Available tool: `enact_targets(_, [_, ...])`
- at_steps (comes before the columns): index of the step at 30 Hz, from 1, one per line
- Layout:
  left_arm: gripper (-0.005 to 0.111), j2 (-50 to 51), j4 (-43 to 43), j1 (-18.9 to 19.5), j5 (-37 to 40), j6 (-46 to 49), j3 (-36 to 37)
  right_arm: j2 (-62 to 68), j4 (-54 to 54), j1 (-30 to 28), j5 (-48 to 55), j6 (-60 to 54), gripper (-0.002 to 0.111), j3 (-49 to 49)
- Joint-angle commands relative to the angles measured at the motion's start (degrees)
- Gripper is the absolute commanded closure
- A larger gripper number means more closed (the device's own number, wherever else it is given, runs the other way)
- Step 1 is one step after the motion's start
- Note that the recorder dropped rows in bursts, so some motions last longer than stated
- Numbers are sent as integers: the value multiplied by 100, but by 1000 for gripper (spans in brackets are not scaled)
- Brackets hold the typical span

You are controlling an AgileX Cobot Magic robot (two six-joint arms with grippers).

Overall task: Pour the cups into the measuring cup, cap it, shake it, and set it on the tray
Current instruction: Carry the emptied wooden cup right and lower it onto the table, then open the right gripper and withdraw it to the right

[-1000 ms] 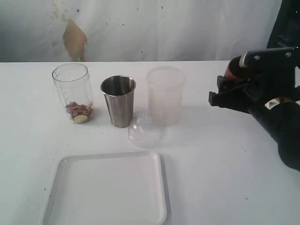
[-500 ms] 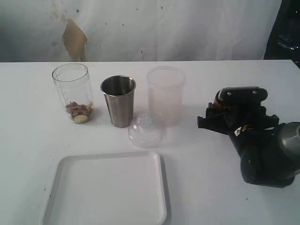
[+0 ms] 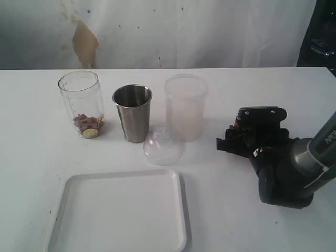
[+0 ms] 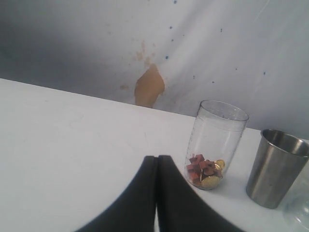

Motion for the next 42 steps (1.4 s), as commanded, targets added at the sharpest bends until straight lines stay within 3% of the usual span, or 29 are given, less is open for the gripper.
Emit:
enact_targets(1, [107, -28, 17, -5, -52, -2, -13, -43, -2, -71, 240, 28, 54, -39])
enact_targets(4, [107, -28, 17, -5, -52, -2, -13, -138, -2, -59, 432, 28, 36, -29])
enact_targets(8, [107, -28, 17, -5, -52, -2, -13, -310, -2, -36, 636, 28, 26, -17])
enact_targets(18, [107, -28, 17, -5, -52, -2, -13, -1088, -2, -36, 1516, -198, 17, -17])
enact_targets(27, [107, -28, 17, -5, -52, -2, -13, -2161, 111, -36, 1953, -503, 19, -17])
enact_targets(30, [107, -28, 17, -5, -52, -2, -13, -2480, 488, -36, 2179, -946, 34, -17])
enact_targets(36, [107, -28, 17, -5, -52, -2, -13, -2871, 1807, -36, 2891, -2695, 108, -17])
enact_targets(42, [107, -28, 17, -5, -52, -2, -13, -3194, 1826, -36, 3491, -2823, 108, 467])
